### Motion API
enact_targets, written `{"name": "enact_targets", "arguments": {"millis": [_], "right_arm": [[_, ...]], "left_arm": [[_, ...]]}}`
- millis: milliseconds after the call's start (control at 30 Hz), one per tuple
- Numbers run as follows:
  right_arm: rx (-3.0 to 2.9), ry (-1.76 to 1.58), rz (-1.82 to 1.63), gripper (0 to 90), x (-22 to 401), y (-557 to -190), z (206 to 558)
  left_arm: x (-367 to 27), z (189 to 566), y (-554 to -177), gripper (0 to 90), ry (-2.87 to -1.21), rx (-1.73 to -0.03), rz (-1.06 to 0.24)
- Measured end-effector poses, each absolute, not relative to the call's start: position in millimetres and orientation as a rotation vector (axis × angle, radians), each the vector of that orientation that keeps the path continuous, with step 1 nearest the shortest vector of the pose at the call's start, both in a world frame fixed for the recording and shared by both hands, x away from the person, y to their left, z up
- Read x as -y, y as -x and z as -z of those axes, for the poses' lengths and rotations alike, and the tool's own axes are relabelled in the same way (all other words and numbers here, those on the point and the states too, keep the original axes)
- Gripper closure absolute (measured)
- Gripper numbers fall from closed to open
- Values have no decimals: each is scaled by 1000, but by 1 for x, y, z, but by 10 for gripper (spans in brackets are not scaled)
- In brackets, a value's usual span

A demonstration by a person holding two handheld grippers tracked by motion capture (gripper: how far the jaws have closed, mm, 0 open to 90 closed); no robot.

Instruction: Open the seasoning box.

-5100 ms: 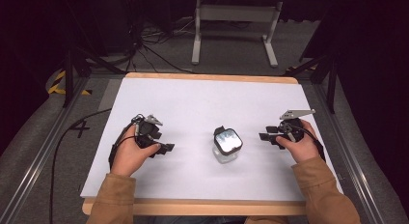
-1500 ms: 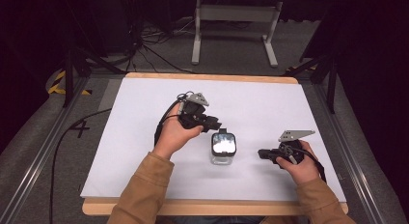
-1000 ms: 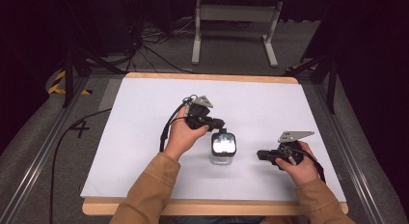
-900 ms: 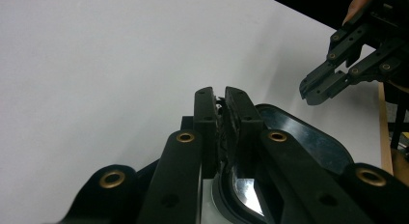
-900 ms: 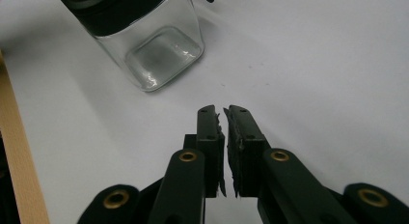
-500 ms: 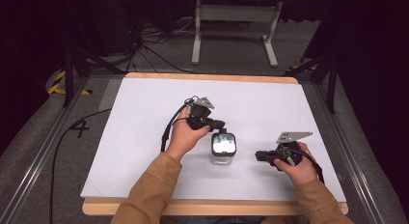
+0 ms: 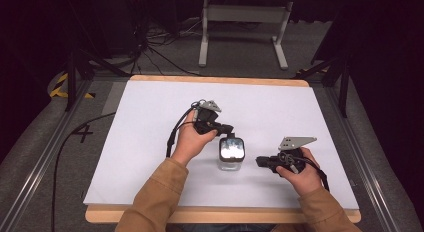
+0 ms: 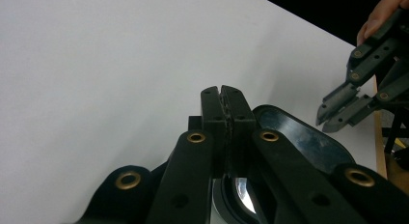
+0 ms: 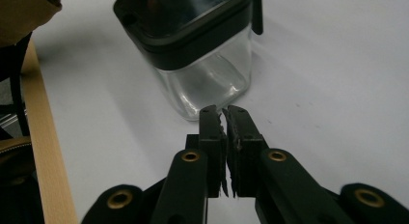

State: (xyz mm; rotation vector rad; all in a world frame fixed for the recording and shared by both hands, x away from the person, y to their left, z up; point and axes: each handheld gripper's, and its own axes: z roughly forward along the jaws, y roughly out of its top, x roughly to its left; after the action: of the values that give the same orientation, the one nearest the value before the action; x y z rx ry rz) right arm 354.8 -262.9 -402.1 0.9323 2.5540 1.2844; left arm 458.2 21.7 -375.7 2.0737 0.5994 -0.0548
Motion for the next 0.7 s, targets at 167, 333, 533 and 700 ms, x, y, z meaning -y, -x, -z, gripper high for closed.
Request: {"name": "enact_targets", "arguments": {"millis": [167, 333, 533, 700], "right_arm": [[-2558, -866, -1277, 895, 252, -352, 399], [-2566, -833, -1290, 895, 245, -349, 398], [-2562, -795, -1318, 897, 236, -346, 397], [-2552, -775, -1342, 897, 231, -345, 397]], "left_arm": [[-23, 378, -459, 895, -2054, -606, 73], [-24, 378, -460, 895, -2053, -598, 69], [-24, 379, -459, 895, -2049, -605, 74], [-24, 379, -459, 896, -2050, -605, 70]]}}
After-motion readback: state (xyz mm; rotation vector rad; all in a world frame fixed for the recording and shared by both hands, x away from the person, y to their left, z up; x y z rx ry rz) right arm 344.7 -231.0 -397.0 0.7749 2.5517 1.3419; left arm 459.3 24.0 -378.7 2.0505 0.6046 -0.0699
